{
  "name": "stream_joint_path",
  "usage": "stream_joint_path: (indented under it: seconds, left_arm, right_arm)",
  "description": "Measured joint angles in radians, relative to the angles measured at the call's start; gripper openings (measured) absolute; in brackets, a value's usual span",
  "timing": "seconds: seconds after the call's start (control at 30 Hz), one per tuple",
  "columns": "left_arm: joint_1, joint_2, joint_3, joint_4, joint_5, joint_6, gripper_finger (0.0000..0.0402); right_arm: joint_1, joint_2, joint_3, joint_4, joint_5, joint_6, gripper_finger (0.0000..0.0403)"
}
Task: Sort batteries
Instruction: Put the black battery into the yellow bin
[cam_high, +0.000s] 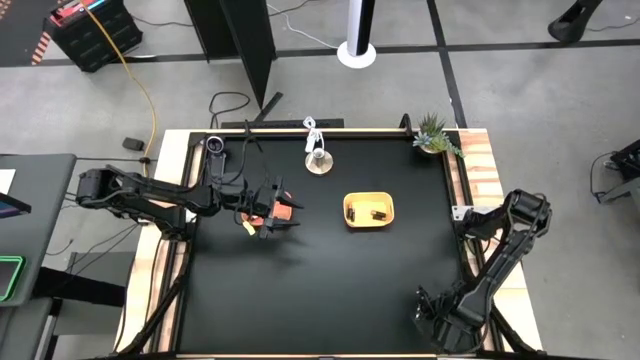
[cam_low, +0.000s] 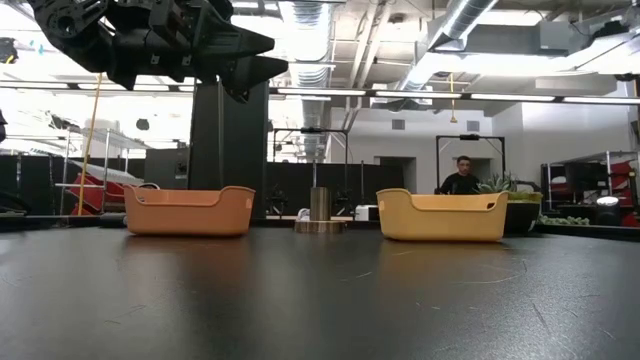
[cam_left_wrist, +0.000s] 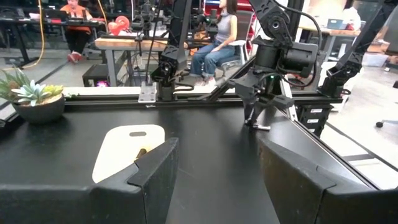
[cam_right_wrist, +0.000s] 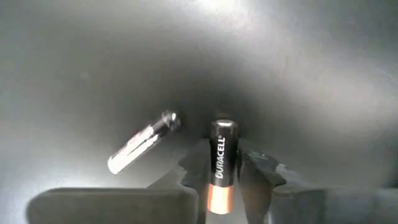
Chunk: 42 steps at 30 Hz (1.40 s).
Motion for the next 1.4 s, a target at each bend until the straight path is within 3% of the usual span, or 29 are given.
stream_joint_path:
  seconds: [0.23,0.77,0.97,1.2,1.4]
  left_arm:
    - [0.000,0.000,0.000,0.000,0.000,0.000,0.0217]
    - [0.000,0.000,0.000,0.000,0.000,0.003,0.0217]
    - [0.000,-0.001,0.000,0.001,-0.001,-0.012,0.0217]
    - [0.000,-0.002,0.070,-0.042,-0.013,-0.045,0.0217]
    - [0.000,-0.019,0.171,-0.247,-0.016,0.054,0.0217]
  right_arm:
    - [-0.054,-0.005,-0.028,0.009,-0.008,-0.072,0.0031]
    - [-0.215,-0.004,-0.041,-0.125,0.028,-0.313,0.0023]
    - [-0.301,-0.002,-0.032,-0.123,0.145,-0.451,0.0023]
    - [-0.426,-0.002,0.053,-0.084,0.311,-0.736,0.0023]
    - [-0.528,-0.002,0.137,0.163,0.352,-1.153,0.0023]
